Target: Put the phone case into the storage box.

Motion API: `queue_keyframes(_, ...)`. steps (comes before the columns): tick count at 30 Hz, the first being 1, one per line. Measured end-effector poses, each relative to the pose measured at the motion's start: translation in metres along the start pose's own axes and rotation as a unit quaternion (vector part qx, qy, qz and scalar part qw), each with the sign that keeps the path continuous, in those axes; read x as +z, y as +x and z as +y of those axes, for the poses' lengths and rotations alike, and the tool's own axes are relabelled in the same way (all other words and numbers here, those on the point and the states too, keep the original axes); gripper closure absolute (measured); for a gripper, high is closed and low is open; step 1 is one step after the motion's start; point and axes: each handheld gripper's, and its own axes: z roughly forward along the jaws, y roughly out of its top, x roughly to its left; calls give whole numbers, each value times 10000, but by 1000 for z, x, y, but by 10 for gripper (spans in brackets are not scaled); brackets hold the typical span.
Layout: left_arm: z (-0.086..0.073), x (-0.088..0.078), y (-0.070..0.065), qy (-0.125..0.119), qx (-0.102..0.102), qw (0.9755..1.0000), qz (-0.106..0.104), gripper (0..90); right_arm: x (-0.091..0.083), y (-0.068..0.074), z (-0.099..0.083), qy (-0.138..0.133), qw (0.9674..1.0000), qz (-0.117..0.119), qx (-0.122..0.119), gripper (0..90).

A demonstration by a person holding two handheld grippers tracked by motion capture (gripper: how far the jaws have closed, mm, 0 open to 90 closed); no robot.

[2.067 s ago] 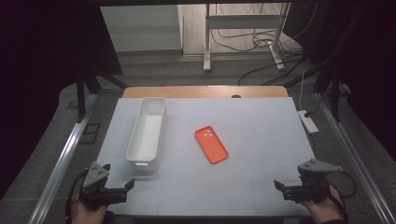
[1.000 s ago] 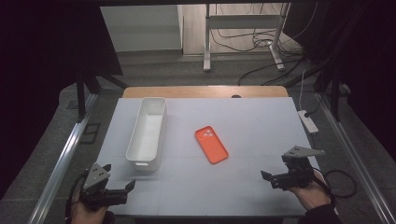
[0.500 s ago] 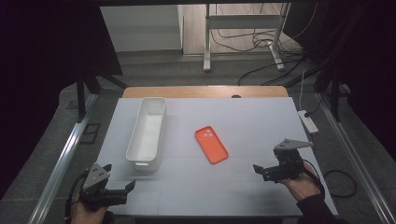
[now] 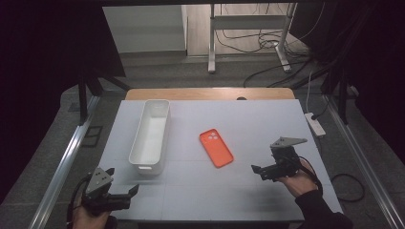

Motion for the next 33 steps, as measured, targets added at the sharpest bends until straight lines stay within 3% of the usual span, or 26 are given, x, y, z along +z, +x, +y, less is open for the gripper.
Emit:
queue_keyframes(9, 0, 0, 0, -2, 4, 10000, -5, 16, 15, 0, 10, 135, 9999, 40, 61, 0)
queue_keyframes(24, 0, 0, -1, 8, 39, 10000, 8, 16, 33, 1, 25, 262, 9996, 79, -79, 0)
queue_keyframes(33, 0, 0, 0, 17, 24, 10000, 3, 16, 43, 1, 34, 256, 9996, 147, 11, 0)
